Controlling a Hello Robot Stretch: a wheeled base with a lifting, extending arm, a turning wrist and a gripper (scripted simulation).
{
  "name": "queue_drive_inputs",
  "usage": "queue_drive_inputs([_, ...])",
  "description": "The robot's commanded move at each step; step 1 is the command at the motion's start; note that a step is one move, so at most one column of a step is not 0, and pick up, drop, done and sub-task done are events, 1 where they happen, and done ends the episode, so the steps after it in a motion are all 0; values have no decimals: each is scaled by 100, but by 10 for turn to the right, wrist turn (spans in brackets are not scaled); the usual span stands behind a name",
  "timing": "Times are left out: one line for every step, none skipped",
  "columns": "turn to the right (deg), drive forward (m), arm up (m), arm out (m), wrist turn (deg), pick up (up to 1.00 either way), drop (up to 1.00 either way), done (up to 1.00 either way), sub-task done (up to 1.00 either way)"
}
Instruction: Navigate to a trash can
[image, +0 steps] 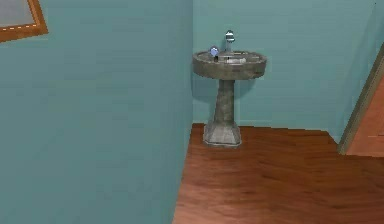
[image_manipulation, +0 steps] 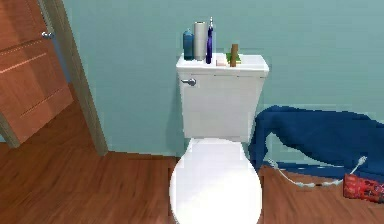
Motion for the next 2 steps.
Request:
queue_drive_inputs([450,0,0,0,0,0,0,0,0])
queue_drive_inputs([0,25,0,0,0,0,0,0,0])
